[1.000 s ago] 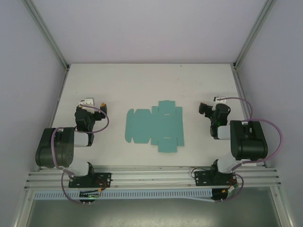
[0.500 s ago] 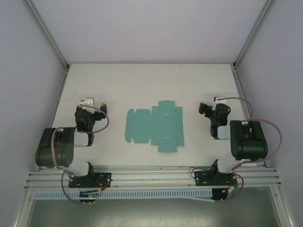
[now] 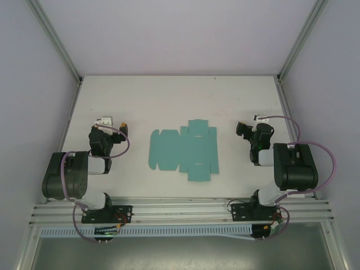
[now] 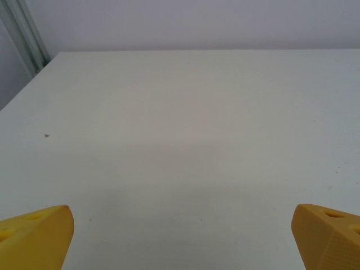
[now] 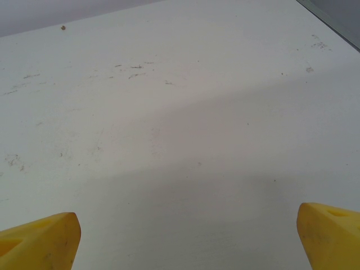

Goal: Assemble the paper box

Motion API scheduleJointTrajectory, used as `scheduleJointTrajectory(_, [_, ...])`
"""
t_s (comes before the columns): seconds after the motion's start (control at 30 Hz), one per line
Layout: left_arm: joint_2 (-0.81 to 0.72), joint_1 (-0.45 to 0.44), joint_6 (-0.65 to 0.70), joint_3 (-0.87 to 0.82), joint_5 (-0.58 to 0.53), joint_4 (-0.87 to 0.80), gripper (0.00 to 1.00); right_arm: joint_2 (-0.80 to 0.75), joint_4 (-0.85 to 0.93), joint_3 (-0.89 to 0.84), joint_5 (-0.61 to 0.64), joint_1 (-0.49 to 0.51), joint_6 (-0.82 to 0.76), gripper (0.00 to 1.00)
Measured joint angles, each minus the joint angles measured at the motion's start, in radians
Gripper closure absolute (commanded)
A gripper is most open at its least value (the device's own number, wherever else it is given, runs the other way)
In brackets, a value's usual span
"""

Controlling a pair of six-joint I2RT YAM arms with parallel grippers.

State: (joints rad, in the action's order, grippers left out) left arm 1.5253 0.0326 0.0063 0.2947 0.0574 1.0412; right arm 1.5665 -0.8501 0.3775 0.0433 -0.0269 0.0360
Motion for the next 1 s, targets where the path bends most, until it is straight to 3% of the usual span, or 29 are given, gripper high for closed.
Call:
scheduleJointTrajectory(0.2, [-0.004, 0.0, 0.009, 0.015, 0.028, -0.015, 0.01, -0.061, 0.121, 0.044, -0.001, 0.0, 0.0, 0.02])
scheduleJointTrajectory(0.33, [-0.101, 0.0, -0.007, 0.105, -0.014, -0.234, 0.01, -0.173, 0.26, 0.115, 0.017, 0.016, 0.001, 0.02])
scheduleJointTrajectory(0.5, [-0.286, 0.0, -0.142, 0.229, -0.008, -0.452, 0.03, -0.32, 0.455, 0.191, 0.092, 0.15, 0.044, 0.04])
scheduleJointTrajectory(0.6, [-0.337, 0.0, -0.251, 0.284, 0.079, -0.569, 0.01, -0.367, 0.595, 0.249, 0.103, 0.233, 0.129, 0.15])
scheduleJointTrajectory(0.77, [-0.306, -0.021, -0.396, 0.326, 0.256, -0.75, 0.01, -0.351, 0.77, 0.303, 0.027, 0.329, 0.269, 0.2])
scheduleJointTrajectory(1.0, [-0.195, -0.16, -0.441, 0.389, 0.338, -0.974, 0.01, -0.148, 0.989, 0.409, -0.091, 0.488, 0.373, 0.35])
